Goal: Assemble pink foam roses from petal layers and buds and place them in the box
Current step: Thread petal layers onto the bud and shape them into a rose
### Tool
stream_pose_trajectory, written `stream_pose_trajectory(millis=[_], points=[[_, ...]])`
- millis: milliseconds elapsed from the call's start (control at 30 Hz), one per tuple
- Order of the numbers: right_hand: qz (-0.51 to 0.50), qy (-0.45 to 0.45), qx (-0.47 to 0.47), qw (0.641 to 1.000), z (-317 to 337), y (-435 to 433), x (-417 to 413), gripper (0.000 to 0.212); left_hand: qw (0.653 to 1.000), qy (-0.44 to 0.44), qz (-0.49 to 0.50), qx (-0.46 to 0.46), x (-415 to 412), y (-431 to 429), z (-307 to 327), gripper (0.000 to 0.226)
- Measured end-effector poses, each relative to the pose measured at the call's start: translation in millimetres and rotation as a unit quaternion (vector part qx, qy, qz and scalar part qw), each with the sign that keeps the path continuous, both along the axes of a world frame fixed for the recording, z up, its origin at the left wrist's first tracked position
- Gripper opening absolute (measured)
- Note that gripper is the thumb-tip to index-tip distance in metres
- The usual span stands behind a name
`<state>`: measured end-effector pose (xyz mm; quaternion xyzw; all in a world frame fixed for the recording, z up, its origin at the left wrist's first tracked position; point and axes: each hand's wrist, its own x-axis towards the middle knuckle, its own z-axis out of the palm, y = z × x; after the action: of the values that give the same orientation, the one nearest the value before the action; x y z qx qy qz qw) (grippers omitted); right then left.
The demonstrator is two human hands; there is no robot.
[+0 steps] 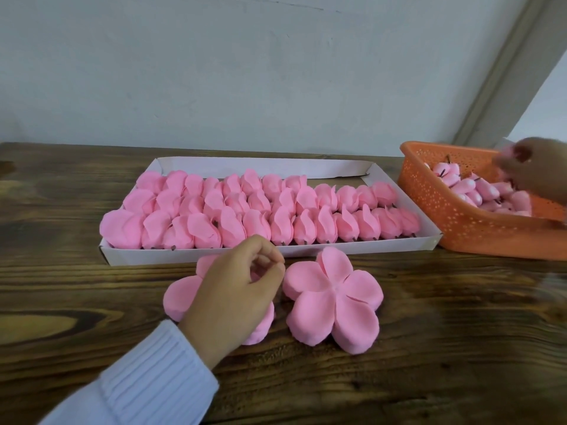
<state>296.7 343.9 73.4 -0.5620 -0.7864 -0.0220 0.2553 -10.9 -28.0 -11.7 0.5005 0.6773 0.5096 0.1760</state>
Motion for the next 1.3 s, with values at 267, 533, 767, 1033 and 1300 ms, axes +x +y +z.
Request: stream_pose_trajectory(millis=[267, 533, 767, 1033, 1300], points=[[0.27, 0.563, -0.268, 0.734, 21.6, -158.2, -94.6, 0.006, 1.0, 0.004, 0.008, 0.002, 1.1, -0.1, -0.8, 0.017], [0.353, 0.45, -0.38, 0.727, -59.4, -273.6, -133.8, 0.02, 1.0, 0.02, 0.01, -0.008, 2.2, -0.9, 1.1, 0.017], [0.337, 0.464, -0.384, 0.723, -73.4, -268.1, -135.0, 0.023, 0.996, 0.083, 0.026, -0.023, 5.3, 4.3, 0.6, 0.017], [0.349, 0.482, -0.399, 0.698, -76.0, -264.9, -134.2, 0.023, 0.969, 0.234, 0.013, -0.077, 18.3, 10.0, 8.4, 0.021], [0.361, 0.471, -0.396, 0.701, -78.4, -262.3, -131.6, 0.017, 0.955, 0.289, 0.024, -0.057, 20.3, 4.3, 11.6, 0.021]])
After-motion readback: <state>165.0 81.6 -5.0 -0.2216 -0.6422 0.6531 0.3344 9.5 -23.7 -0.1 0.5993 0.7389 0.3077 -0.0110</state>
